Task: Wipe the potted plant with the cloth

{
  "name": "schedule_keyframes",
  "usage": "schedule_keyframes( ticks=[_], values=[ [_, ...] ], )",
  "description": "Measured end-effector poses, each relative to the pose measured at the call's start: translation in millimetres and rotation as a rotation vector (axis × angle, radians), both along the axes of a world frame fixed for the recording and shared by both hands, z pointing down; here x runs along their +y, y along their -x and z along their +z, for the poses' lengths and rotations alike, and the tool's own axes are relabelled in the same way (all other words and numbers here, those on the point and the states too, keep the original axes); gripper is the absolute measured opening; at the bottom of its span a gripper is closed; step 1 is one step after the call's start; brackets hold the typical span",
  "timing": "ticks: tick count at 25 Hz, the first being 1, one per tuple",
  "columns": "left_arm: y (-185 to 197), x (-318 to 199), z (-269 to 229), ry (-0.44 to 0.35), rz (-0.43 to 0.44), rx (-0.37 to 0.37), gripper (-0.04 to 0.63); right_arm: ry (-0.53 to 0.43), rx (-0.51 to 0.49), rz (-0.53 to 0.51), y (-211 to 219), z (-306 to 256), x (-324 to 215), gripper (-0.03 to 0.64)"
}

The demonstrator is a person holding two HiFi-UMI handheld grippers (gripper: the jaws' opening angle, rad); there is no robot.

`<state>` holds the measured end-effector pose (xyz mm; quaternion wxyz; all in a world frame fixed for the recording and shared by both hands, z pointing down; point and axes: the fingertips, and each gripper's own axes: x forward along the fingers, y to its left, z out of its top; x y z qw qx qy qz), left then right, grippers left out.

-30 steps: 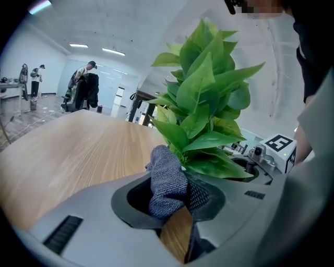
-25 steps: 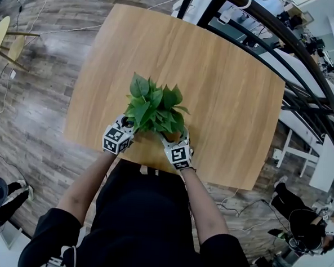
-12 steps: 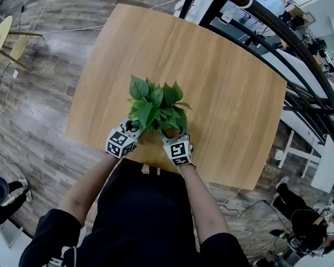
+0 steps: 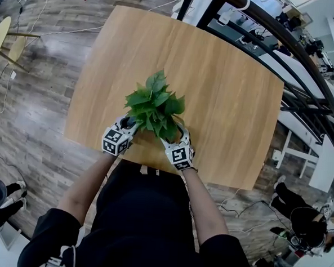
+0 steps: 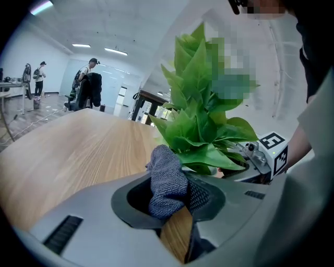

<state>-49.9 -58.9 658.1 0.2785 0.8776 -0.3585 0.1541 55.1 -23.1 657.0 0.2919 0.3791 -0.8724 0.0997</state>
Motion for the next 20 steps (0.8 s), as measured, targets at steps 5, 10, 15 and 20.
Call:
schedule_keyframes(
  ticks=[5, 10, 15, 20],
  values=[
    [-3.2, 0.6, 2.6, -0.012, 0.02, -0.009, 0.132, -0.031, 0.008, -0.069, 13.1, -5.7, -15.6, 0.296],
    [-2.9, 1.1, 4.4, -0.017, 0.026, -0.01, 0.132, -0.018, -0.004, -0.04, 17.8, -5.2, -16.9, 0.296],
    [-9.0, 9.2, 1.6, 0.006, 0.017, 0.018, 0.132, -0.015, 0.0, 0.02, 17.2, -2.4, -16.2, 0.296],
    [-11.0, 11.6, -1.8, 0.034, -0.008, 0.04, 0.133, -0.011, -0.001, 0.037, 19.7, -3.0, -13.7, 0.296]
  ],
)
